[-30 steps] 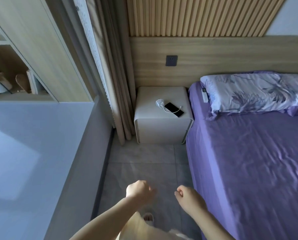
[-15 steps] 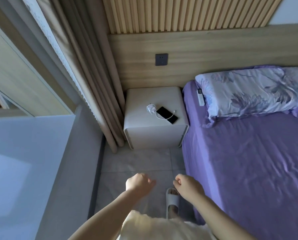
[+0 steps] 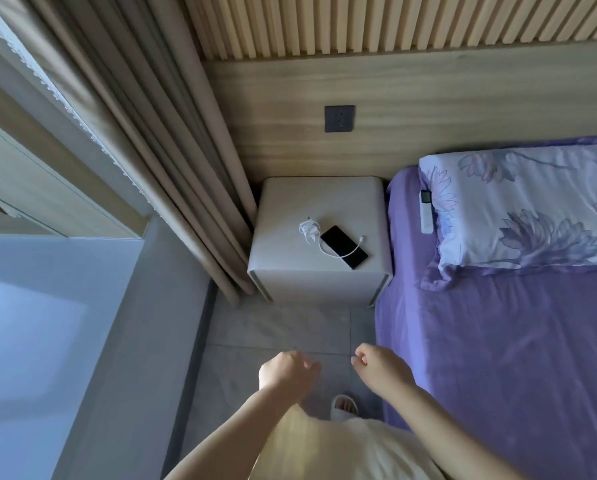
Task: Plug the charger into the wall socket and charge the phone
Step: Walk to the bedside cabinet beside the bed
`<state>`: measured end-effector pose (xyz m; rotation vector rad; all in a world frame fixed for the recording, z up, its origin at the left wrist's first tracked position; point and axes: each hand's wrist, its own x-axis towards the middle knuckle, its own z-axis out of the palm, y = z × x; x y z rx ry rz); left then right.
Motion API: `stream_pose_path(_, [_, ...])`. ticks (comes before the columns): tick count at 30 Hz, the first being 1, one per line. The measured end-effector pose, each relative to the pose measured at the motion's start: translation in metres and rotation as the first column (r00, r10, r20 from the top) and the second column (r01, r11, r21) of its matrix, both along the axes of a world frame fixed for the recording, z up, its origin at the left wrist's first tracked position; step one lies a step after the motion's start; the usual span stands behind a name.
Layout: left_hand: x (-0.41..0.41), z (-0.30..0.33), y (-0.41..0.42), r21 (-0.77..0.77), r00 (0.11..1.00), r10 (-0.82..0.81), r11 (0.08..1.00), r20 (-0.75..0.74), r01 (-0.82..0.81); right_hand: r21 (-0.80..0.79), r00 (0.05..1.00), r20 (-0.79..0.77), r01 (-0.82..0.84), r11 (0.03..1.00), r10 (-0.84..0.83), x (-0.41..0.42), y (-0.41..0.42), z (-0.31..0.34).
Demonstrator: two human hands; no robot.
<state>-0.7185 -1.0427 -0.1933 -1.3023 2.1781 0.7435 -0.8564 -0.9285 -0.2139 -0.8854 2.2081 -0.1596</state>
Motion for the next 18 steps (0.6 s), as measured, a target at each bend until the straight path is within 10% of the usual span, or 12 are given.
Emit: stream_pose_path(18, [-0.101, -0.042, -0.160, 0.050, 0.992, -0.121, 0.992, 0.042, 0.119, 0.073, 0.993, 0.042, 0.106, 0.992, -0.109, -0.091, -0.130, -0.025])
